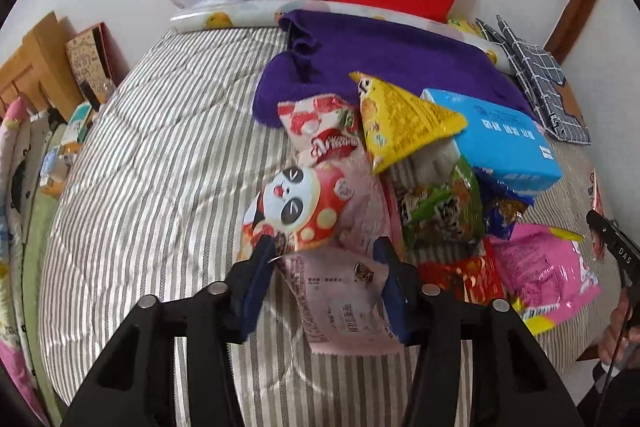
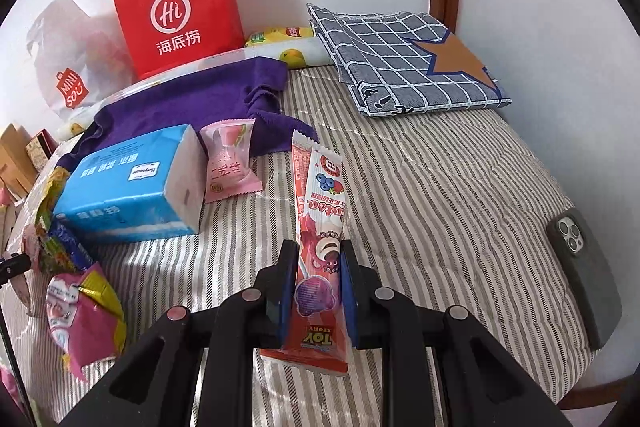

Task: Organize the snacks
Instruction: 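Lift both held snacks and carry them toward the purple towel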

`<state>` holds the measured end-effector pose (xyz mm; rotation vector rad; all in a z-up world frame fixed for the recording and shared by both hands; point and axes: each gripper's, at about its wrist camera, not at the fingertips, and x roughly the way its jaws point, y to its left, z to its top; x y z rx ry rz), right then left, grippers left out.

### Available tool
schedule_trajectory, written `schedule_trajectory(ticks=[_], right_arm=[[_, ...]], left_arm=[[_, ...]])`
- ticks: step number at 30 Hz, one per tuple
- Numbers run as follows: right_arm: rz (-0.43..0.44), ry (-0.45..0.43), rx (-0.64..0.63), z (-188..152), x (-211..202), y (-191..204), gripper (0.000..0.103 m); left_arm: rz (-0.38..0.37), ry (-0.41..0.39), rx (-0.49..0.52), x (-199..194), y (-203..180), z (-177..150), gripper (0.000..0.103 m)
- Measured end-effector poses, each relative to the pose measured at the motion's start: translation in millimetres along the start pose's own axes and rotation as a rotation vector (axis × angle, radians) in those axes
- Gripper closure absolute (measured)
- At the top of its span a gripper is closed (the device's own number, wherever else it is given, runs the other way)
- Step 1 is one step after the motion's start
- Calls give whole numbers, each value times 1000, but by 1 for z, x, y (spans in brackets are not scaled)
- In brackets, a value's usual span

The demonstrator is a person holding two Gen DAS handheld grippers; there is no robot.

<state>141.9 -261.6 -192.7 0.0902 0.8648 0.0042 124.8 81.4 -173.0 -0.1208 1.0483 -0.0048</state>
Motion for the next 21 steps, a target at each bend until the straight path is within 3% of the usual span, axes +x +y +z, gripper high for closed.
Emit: schedule_trajectory(ticks=[2,3,15,16,18,19,21], right_arm=[[4,-4,1,-1,-4,0,83],[5,-6,1,-2,-6,0,83],[7,-23,0,-13,-24,-1,83],[8,-25,0,-14,-26,-1,83],[7,-28,-1,-16,-30,-2,83],[8,-29,-4,-17,-33,-2,83],[9,-32,-9,-18,-37,-2,83]], left_arm=[[15,3,3,-2,0,-5,32],[20,12,3,-2,0,-8,29],[-33,64,-39,17,-6,-24,28],[-23,53,-32,18,-9,-25,31],[15,43,-5,20,-16,-25,45],[60,35,22,21,-20,-25,60],[88,24,56,20,-26,-25,63]])
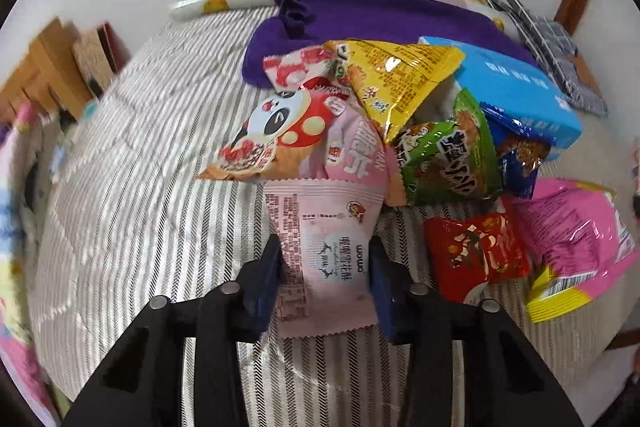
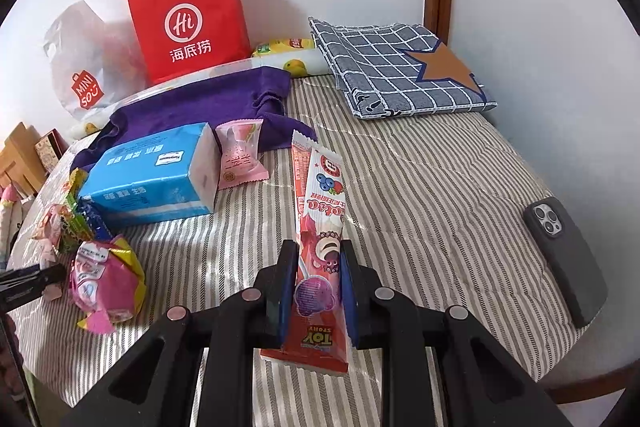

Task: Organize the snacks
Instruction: 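Lift both held snacks and carry them toward the purple towel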

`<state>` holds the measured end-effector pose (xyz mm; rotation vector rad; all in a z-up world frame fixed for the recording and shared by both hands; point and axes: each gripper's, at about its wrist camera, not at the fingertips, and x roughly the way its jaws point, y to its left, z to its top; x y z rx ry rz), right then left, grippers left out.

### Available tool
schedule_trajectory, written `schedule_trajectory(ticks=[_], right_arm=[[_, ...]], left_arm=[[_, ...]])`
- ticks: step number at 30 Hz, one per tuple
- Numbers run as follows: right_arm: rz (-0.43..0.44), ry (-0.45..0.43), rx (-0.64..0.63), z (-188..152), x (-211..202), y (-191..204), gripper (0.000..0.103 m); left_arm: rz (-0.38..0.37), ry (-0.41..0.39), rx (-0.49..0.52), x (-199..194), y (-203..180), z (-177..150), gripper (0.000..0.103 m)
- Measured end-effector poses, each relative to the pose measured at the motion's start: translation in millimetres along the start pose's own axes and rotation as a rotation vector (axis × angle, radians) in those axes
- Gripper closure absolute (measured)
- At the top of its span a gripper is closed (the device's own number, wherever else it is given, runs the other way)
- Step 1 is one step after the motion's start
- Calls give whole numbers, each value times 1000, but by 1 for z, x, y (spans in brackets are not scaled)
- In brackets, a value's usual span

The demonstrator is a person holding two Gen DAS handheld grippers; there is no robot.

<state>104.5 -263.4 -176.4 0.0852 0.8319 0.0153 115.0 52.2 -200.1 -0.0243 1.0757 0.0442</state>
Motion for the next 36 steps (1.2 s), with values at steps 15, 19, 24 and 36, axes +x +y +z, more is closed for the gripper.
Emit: schedule_trajectory(ticks=[15,19,24,36], right_arm=[[65,-39,-47,2,-38,31,83],[89,-61,-69,11,-50,45,83],[110,-83,-87,25,-58,57,83],[171,-118,-139,78,-52,83,83]], left_arm=[[-156,-71,-17,-59,2,-1,67],[-183,-98,-6,-76,-7,6,67],[-210,-124,11,-87,-18,21,67],[-319,-155,49,-92,-43,78,67]])
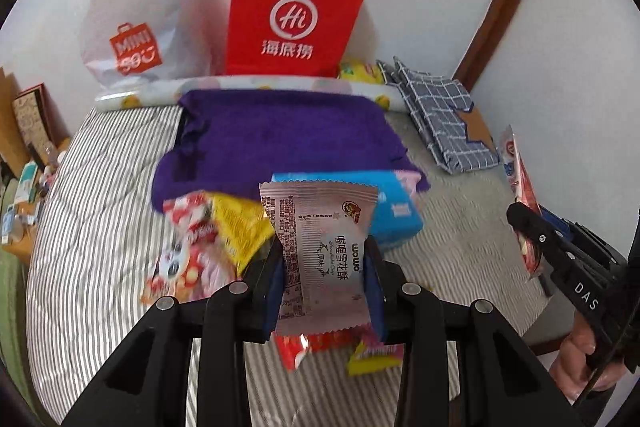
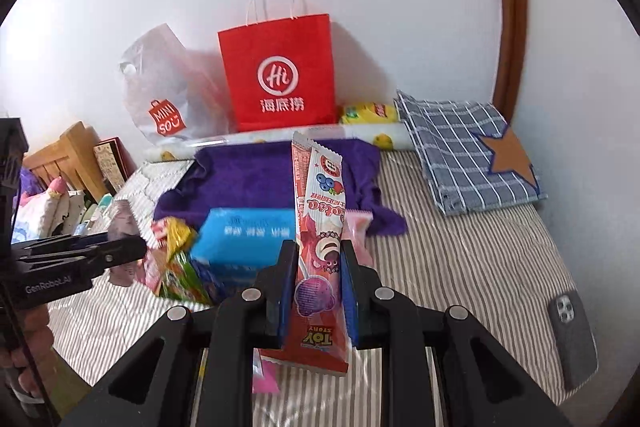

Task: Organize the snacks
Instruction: 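Lift both held snacks and carry them toward the purple towel, then lower both snacks onto the purple towel and open both tools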

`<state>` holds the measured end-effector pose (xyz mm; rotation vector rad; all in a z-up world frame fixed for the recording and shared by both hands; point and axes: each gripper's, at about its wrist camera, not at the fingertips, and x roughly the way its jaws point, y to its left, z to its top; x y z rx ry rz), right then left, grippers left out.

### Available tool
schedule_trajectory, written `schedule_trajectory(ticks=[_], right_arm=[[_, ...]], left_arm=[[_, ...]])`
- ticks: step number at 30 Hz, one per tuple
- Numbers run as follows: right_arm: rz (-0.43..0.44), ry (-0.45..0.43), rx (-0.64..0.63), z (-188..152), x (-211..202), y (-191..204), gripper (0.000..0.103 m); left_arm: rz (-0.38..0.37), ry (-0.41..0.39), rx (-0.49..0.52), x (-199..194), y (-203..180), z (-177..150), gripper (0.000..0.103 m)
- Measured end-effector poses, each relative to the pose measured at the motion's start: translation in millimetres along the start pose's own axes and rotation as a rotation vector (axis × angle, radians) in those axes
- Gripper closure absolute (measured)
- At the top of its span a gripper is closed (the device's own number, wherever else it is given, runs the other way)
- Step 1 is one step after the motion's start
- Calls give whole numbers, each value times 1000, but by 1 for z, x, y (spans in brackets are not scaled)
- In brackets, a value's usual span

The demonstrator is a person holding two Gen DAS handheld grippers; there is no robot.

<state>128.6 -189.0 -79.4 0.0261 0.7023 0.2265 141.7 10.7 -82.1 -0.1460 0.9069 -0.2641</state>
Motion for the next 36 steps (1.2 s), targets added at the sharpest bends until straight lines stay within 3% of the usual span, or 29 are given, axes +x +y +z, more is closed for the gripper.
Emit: schedule_trajectory(ticks=[8,20,29,36], right_arm=[[2,-30,-23,44,34,-1,83],[-6,-27,-33,92,106,-13,83],[8,4,-51,113,162,-12,83],[9,66,-39,105,206,-21,83]], left_arm=[[18,-11,11,21,5,51,67],[86,-8,3,65,43,124,67],[107,10,12,104,61,150,67],[131,62,9,142,83,152,67]])
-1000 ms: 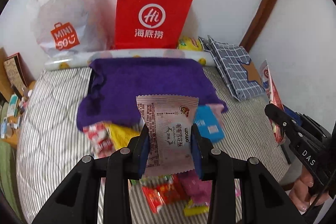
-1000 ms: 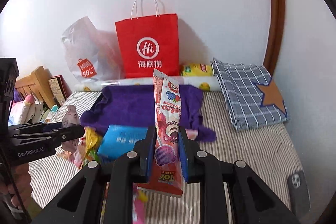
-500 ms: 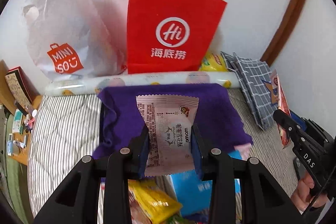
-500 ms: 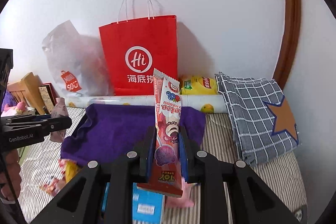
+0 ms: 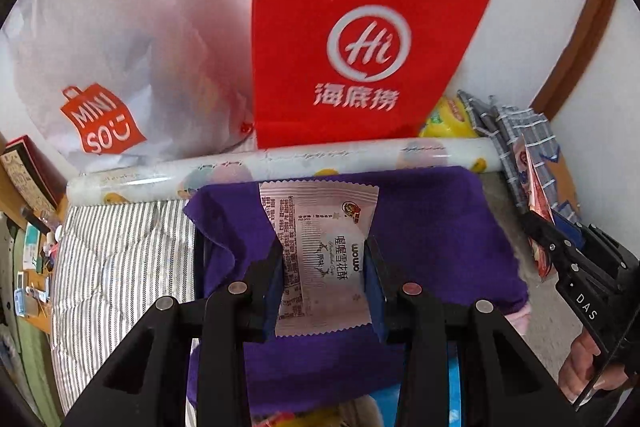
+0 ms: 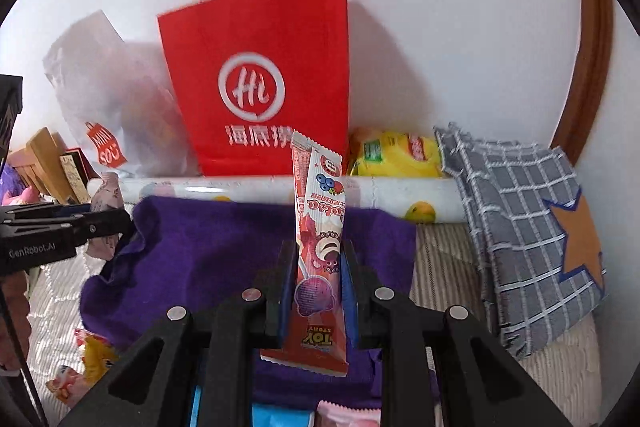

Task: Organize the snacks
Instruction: 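Lower both snacks onto the purple towel and open both tools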

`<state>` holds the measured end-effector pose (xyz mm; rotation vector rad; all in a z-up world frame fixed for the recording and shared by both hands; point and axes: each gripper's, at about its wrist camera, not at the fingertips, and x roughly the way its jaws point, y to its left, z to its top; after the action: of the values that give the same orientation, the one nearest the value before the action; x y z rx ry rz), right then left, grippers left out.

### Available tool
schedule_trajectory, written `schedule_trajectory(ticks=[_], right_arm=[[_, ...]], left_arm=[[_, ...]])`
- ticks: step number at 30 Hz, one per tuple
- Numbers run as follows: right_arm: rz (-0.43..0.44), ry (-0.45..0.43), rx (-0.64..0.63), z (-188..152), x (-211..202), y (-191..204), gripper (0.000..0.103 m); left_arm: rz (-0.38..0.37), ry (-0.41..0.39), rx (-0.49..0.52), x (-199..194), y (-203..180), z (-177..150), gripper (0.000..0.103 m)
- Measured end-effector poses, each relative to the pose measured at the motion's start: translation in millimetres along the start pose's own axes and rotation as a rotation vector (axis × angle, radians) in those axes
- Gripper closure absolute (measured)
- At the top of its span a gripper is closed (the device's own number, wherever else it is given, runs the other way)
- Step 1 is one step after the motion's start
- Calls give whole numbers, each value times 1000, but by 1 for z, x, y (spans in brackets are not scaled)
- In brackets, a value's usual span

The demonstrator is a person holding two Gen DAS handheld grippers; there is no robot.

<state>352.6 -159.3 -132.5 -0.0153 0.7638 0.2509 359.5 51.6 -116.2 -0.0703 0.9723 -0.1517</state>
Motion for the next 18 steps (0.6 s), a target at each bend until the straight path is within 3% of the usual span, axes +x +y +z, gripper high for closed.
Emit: schedule_trajectory(ticks=[10,18], right_arm=[[6,133,11,-15,50,-18,83],[9,190,13,-24,68,-19,83]], left_arm=[[61,121,-40,53,31,-8,67],[89,170,-78,68,49,-14,67]])
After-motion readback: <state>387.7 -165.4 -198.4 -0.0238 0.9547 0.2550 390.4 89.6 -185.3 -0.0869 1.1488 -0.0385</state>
